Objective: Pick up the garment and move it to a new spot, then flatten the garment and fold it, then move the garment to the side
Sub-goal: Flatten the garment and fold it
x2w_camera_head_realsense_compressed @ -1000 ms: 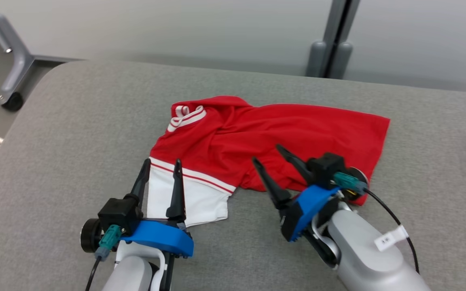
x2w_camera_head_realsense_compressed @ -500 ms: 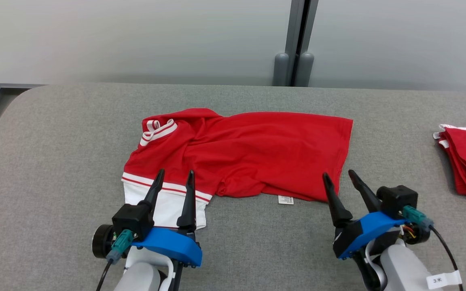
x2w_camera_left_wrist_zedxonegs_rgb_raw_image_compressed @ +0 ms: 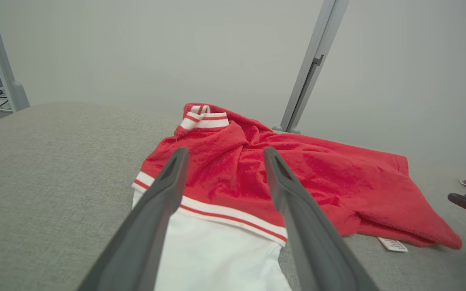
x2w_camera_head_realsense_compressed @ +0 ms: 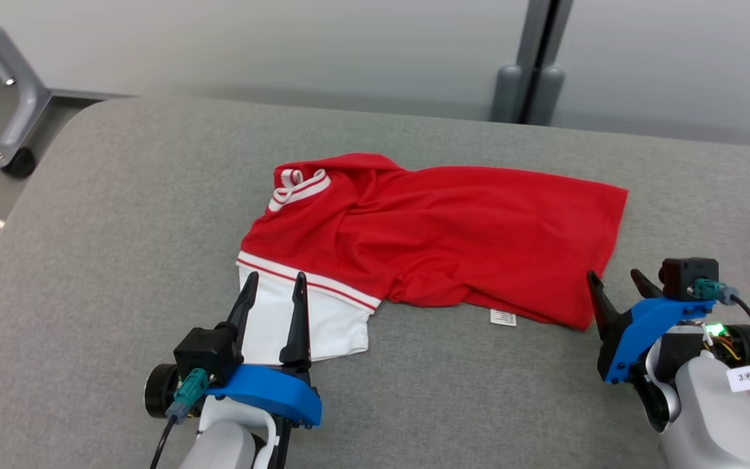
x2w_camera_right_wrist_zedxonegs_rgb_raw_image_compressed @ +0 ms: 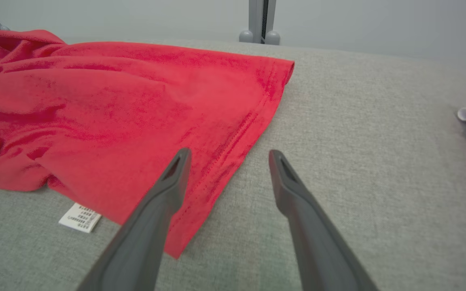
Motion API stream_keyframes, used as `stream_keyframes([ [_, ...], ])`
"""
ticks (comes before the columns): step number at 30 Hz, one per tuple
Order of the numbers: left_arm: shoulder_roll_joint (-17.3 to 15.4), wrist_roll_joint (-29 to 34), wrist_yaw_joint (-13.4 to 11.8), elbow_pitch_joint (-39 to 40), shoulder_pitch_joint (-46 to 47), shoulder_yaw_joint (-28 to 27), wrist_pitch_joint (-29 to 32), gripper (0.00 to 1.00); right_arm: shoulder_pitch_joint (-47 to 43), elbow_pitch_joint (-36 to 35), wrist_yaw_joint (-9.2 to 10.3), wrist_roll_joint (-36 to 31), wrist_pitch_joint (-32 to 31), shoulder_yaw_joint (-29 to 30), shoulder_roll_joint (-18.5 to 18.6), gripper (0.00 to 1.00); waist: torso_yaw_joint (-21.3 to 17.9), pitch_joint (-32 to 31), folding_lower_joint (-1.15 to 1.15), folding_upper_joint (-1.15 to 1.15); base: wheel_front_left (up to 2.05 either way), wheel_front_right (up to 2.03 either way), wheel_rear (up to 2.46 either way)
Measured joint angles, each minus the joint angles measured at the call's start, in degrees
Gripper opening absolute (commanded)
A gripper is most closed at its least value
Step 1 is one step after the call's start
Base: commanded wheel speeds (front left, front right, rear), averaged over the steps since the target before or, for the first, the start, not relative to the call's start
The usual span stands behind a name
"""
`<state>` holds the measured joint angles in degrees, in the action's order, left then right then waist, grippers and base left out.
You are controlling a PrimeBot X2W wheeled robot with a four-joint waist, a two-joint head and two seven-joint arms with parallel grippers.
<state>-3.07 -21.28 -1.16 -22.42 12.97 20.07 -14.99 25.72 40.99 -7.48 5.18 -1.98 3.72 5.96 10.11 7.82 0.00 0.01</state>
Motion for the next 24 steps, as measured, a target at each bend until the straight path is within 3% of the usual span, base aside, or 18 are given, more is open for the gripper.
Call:
stream_keyframes([
  [9,0.1,-0.3,-0.4,0.8,0.2,-0.6,0.0,1.00,2.4,5.9,0.00,3.3,-4.1,1.6,0.3,1.00,4.3,2.7,0.00,0.00,0.00,0.00,0.00],
  [10,0.1,-0.3,-0.4,0.9,0.2,-0.7,0.0,1.00,2.5,6.0,0.00,4.2,-3.9,1.5,0.1,0.86,4.5,2.9,0.00,0.00,0.00,0.00,0.00],
  [11,0.1,-0.3,-0.5,0.9,0.2,-0.7,0.0,1.00,2.7,6.0,0.00,5.0,-3.4,1.3,0.0,0.49,4.6,3.0,0.00,0.00,0.00,0.00,0.00],
  [12,0.1,-0.3,-0.6,1.0,0.2,-0.8,0.0,1.00,2.8,5.9,0.00,5.7,-2.8,0.8,-0.1,0.41,4.7,3.1,0.00,0.00,0.00,0.00,0.00],
  [13,0.1,-0.3,-0.6,1.1,0.2,-0.9,0.0,1.00,2.9,5.5,-0.01,6.5,-2.0,0.2,-0.2,0.13,4.6,3.1,0.00,0.00,0.00,0.00,0.00],
  [14,0.1,-0.3,-0.6,1.2,0.2,-1.1,0.0,1.00,3.0,5.2,-0.01,6.8,-1.2,-0.5,-0.2,0.00,4.4,3.1,0.00,0.00,0.00,0.00,0.00],
  [20,0.1,0.2,-0.8,1.6,0.2,-1.3,0.0,1.00,3.4,-0.6,-0.01,8.3,3.1,-3.7,1.6,0.00,2.8,2.9,0.00,0.00,0.00,0.00,0.00],
  [24,0.1,0.3,-0.8,1.9,0.2,-1.3,0.0,1.00,3.3,-7.7,-0.01,10.0,2.5,-5.1,3.3,0.00,2.0,3.1,0.01,0.00,0.00,0.00,0.00],
])
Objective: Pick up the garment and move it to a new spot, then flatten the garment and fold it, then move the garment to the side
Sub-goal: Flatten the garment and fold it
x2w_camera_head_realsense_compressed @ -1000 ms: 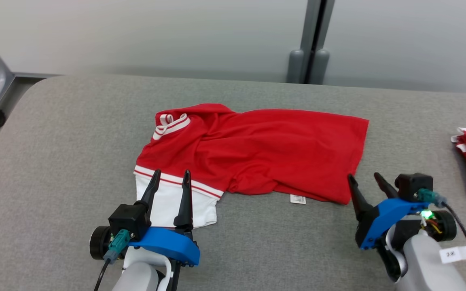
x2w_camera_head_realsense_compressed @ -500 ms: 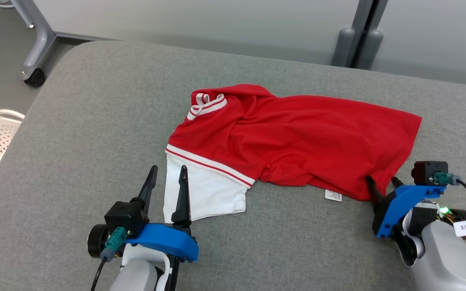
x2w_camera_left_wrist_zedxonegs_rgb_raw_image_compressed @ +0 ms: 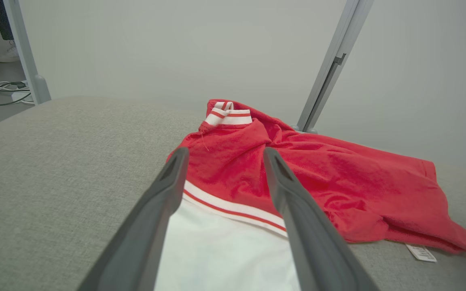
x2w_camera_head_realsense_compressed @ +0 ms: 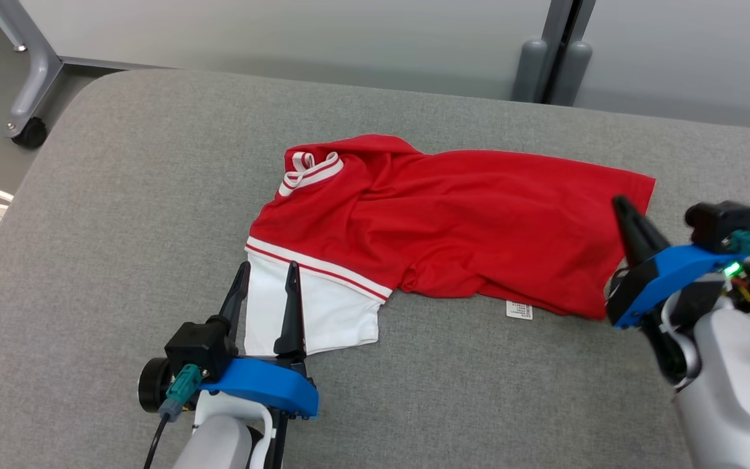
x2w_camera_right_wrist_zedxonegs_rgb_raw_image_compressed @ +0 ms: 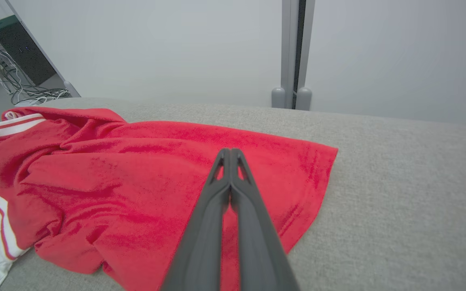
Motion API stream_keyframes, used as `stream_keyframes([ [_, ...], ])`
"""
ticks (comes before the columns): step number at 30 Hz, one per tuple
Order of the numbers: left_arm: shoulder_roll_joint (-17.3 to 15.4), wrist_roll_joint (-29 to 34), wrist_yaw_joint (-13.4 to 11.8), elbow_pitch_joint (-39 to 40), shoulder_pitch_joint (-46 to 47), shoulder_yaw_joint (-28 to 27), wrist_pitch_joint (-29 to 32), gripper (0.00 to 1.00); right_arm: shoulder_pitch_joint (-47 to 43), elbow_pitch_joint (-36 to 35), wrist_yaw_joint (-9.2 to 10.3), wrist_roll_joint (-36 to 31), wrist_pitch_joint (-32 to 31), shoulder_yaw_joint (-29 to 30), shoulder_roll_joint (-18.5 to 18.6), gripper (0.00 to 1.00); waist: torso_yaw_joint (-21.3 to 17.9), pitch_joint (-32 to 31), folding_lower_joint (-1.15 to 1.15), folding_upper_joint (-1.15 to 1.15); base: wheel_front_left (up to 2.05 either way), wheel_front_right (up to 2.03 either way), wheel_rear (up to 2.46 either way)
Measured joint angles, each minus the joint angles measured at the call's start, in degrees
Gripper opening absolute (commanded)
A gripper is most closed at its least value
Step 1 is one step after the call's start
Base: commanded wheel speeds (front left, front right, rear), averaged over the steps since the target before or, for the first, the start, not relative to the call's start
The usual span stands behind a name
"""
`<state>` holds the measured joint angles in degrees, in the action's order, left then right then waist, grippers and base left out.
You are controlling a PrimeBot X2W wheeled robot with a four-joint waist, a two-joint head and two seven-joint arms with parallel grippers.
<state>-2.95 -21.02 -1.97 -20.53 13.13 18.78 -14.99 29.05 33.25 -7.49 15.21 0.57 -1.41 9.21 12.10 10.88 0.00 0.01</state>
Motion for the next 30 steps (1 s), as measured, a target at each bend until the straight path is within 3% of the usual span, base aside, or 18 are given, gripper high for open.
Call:
stream_keyframes([
  [4,0.0,-0.3,0.0,0.3,0.0,0.4,0.0,1.00,-1.0,-5.7,0.00,0.0,-3.1,0.5,2.0,0.00,0.2,0.5,0.00,0.00,0.00,0.00,0.00],
  [9,0.0,-0.7,-0.1,0.5,0.0,0.5,0.0,1.00,-3.3,-7.9,0.00,-1.2,-6.0,2.5,2.8,0.00,0.9,0.9,0.00,0.00,0.00,0.00,0.00],
  [10,0.0,-0.7,-0.1,0.5,0.1,0.4,0.0,1.00,-3.8,-7.9,0.00,-1.6,-6.7,3.0,2.6,0.08,0.9,0.9,0.00,0.00,0.00,0.00,0.00],
  [12,0.0,-0.7,-0.1,0.5,0.1,0.3,0.0,1.00,-4.9,-7.6,0.00,-2.1,-8.1,3.9,2.2,0.48,0.9,0.9,0.00,0.00,0.00,0.00,0.00],
  [13,0.0,-0.7,-0.1,0.6,0.1,0.2,0.0,1.00,-5.1,-7.3,0.00,-2.4,-9.0,4.4,1.9,1.00,0.9,0.9,0.00,0.00,0.00,0.00,0.00],
  [19,0.0,-0.7,-0.2,0.6,0.1,0.3,0.0,1.00,-4.9,-6.1,0.00,-3.3,-16.8,4.4,1.8,1.00,0.5,1.0,0.00,-0.01,0.00,0.00,0.00],
  [24,0.0,-1.2,-0.2,0.6,0.7,0.8,0.0,1.00,-3.1,-4.4,0.00,-1.2,-25.0,2.4,3.4,1.00,0.9,1.7,0.00,-0.01,0.00,0.00,0.00],
  [30,0.0,-1.7,-0.3,0.6,1.2,1.3,0.0,1.00,-1.0,-0.7,0.00,2.0,-30.7,1.6,4.6,1.00,2.3,2.4,0.00,-0.01,0.00,0.00,0.00],
])
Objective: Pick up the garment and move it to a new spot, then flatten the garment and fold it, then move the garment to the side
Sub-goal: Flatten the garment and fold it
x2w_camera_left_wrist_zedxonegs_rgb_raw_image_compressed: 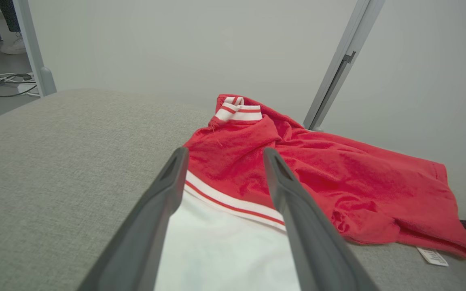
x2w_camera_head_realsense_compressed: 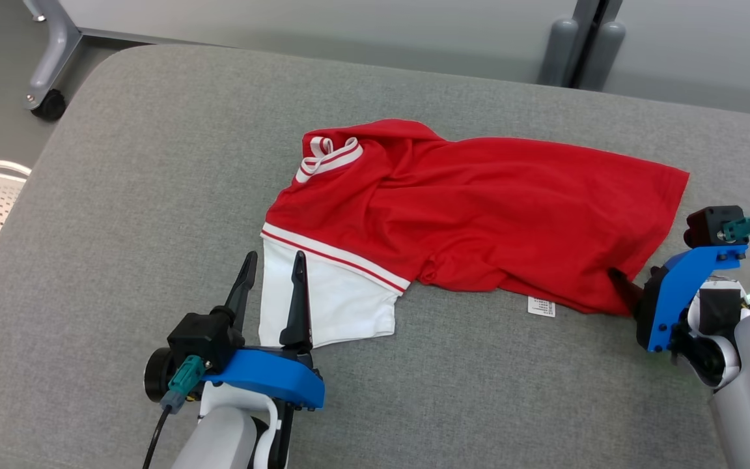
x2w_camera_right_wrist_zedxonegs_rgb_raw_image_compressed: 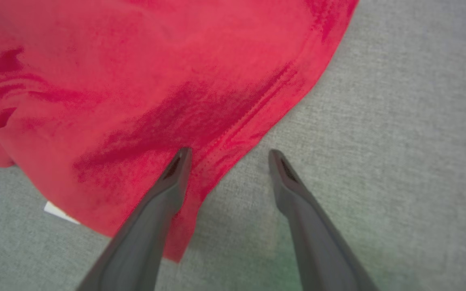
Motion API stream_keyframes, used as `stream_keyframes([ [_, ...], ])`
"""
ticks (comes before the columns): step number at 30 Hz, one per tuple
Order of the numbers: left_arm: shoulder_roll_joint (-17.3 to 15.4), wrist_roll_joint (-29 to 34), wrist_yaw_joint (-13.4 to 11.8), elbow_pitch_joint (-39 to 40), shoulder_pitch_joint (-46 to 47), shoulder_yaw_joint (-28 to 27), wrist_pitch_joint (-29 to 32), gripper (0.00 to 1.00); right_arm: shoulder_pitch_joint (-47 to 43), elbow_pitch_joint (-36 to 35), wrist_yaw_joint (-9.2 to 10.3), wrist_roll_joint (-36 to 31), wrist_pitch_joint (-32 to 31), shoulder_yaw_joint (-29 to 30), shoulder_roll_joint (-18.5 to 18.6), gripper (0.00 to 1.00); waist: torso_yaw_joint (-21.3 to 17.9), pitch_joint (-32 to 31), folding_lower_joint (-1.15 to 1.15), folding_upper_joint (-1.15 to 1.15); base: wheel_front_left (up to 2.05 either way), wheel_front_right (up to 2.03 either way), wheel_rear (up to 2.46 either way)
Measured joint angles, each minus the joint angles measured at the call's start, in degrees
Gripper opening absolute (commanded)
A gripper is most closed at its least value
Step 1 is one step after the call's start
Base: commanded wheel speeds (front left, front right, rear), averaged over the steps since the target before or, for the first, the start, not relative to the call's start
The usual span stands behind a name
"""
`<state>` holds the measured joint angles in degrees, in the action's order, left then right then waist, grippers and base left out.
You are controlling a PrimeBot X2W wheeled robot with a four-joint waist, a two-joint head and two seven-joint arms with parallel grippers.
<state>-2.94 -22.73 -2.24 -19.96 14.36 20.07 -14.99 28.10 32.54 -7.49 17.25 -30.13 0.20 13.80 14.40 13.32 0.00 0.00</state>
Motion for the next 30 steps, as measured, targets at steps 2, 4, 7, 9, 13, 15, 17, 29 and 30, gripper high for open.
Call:
stream_keyframes([
  [2,0.0,-0.1,-0.1,0.0,0.1,0.1,0.0,1.00,0.9,1.2,0.00,0.2,-0.7,-0.3,0.3,1.00,0.4,0.2,0.00,0.00,0.00,0.00,0.00],
  [4,0.0,-0.1,-0.1,0.1,0.1,0.1,0.0,1.00,1.8,2.3,0.01,0.9,-1.1,-0.8,0.4,1.00,0.8,0.4,0.00,0.00,0.00,0.00,0.00],
  [7,0.0,-0.4,-0.1,0.0,0.2,0.1,0.0,1.00,3.1,4.0,0.02,2.3,-1.1,-2.1,0.2,1.00,1.2,0.7,0.01,-0.01,0.00,0.00,0.00],
  [9,0.0,-0.4,-0.1,0.1,0.2,0.2,0.0,1.00,3.7,4.5,0.08,2.8,-0.1,-3.4,0.1,1.00,1.5,0.9,0.01,0.00,0.00,0.00,0.00],
  [13,0.0,-0.4,-0.3,0.1,0.4,0.2,0.0,1.00,4.6,5.3,0.08,3.2,3.3,-6.4,0.2,0.00,1.5,1.0,0.00,0.00,0.00,0.00,0.00],
  [15,0.0,-0.4,-0.3,0.1,0.5,0.1,0.0,1.00,4.7,5.7,0.01,3.2,5.0,-7.7,0.3,0.00,1.5,1.0,0.00,0.00,0.00,0.00,0.00],
  [17,0.0,-0.4,-0.3,0.1,0.5,-0.1,0.0,1.00,5.4,5.9,0.01,3.6,6.4,-8.4,0.8,0.00,1.3,0.9,0.00,0.00,0.00,0.00,0.00],
  [29,0.0,0.0,-0.3,0.3,0.1,-0.4,0.0,1.00,8.9,-0.1,0.00,8.0,7.6,-8.8,7.0,0.00,0.2,0.1,0.00,0.00,0.00,0.00,0.00],
  [30,0.0,0.0,-0.2,0.5,0.1,-0.2,0.0,1.00,9.4,0.0,0.01,7.9,7.4,-8.4,7.5,0.00,0.3,0.2,0.00,0.00,0.00,0.00,0.00],
])
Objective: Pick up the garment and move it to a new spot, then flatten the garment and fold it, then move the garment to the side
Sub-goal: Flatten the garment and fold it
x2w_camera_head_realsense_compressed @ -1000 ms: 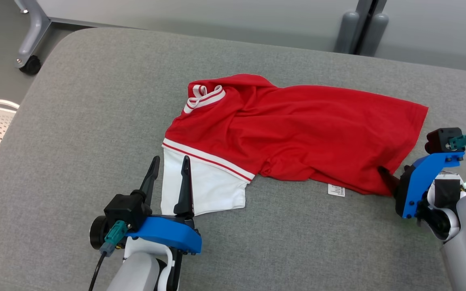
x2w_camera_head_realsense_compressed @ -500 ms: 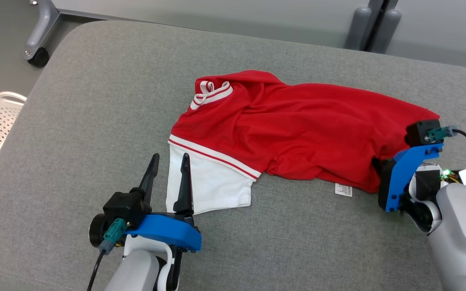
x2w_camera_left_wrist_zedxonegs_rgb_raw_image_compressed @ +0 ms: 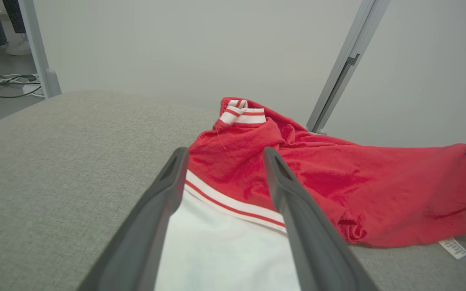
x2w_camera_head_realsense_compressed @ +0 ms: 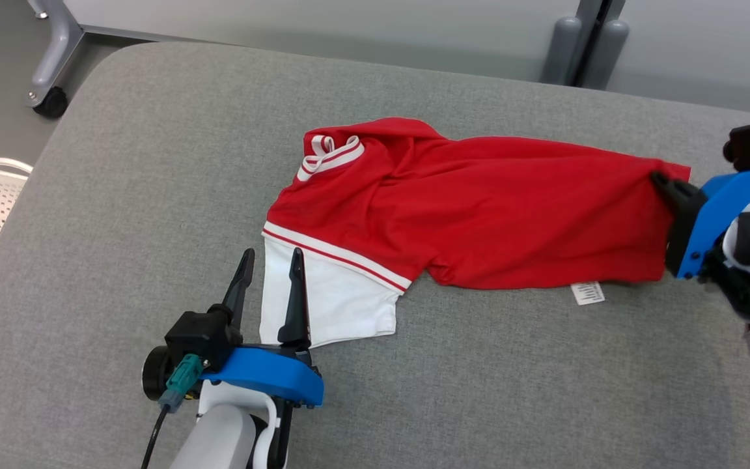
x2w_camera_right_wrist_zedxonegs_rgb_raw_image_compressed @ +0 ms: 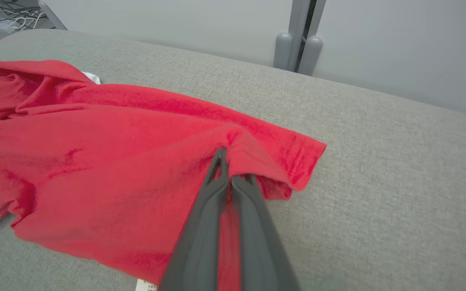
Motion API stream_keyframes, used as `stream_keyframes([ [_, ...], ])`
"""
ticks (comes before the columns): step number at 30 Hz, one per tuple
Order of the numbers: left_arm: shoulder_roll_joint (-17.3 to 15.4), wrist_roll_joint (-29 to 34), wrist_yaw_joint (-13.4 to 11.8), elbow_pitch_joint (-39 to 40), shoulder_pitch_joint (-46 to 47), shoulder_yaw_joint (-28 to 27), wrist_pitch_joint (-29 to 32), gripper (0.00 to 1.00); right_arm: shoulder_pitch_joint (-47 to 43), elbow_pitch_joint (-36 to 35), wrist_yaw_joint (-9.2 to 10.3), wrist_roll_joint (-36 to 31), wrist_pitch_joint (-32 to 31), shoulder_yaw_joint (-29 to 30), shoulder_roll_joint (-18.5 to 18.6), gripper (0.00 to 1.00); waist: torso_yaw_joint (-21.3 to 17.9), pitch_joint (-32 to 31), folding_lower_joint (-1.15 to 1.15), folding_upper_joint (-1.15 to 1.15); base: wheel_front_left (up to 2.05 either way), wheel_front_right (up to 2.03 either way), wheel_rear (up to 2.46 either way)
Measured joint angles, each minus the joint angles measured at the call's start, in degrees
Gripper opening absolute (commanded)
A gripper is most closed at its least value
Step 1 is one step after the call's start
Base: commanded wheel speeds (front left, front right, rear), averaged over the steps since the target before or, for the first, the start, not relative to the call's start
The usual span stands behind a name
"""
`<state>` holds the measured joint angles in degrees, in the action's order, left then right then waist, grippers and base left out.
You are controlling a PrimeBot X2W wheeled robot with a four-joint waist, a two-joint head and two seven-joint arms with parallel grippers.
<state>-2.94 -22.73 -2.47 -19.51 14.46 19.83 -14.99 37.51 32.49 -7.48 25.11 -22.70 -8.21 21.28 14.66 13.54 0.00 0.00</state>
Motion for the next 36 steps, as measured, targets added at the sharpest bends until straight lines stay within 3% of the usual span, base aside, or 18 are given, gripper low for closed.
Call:
stream_keyframes([
  [11,0.0,-0.6,0.2,1.0,1.1,2.2,0.0,1.00,8.4,10.5,-0.01,-9.0,2.2,5.7,0.6,0.00,3.5,2.6,0.00,0.00,0.00,0.00,0.00],
  [12,0.0,-0.7,0.1,1.0,1.1,2.4,0.0,1.00,9.0,11.8,0.00,-9.8,3.3,6.4,0.3,0.05,3.9,3.0,0.00,0.00,0.00,0.00,0.00],
  [13,0.0,-0.8,0.0,1.1,1.1,2.6,0.0,1.00,9.6,13.2,-0.01,-10.7,4.3,7.0,0.1,0.47,4.2,3.3,0.00,0.00,0.00,0.00,0.00],
  [14,0.0,-0.8,0.0,1.1,1.1,2.6,0.0,1.00,10.1,14.5,-0.01,-11.6,5.3,7.5,-0.3,1.00,4.4,3.5,0.00,0.00,0.00,0.00,0.00],
  [20,0.0,-0.6,-0.3,1.1,1.2,2.3,0.0,1.00,13.1,19.4,-0.01,-15.5,12.0,9.0,-2.2,1.00,3.5,4.1,0.00,0.00,0.00,0.00,0.00],
  [24,0.0,0.2,-0.3,1.1,1.3,1.4,0.0,1.00,14.6,19.7,0.00,-15.4,14.3,6.5,-2.3,1.00,1.6,3.5,0.00,0.01,0.00,0.00,0.00],
  [29,0.0,1.2,0.0,0.8,1.2,0.4,0.0,1.00,13.8,16.0,-0.01,-11.6,15.9,0.5,-1.0,1.00,-1.6,2.1,0.00,0.00,0.00,0.00,0.00],
  [36,0.0,2.6,0.6,0.4,0.8,-0.9,0.0,1.00,3.1,7.2,0.00,-4.6,16.7,-6.6,0.4,1.00,-7.1,0.1,0.01,0.00,0.00,0.00,0.00],
])
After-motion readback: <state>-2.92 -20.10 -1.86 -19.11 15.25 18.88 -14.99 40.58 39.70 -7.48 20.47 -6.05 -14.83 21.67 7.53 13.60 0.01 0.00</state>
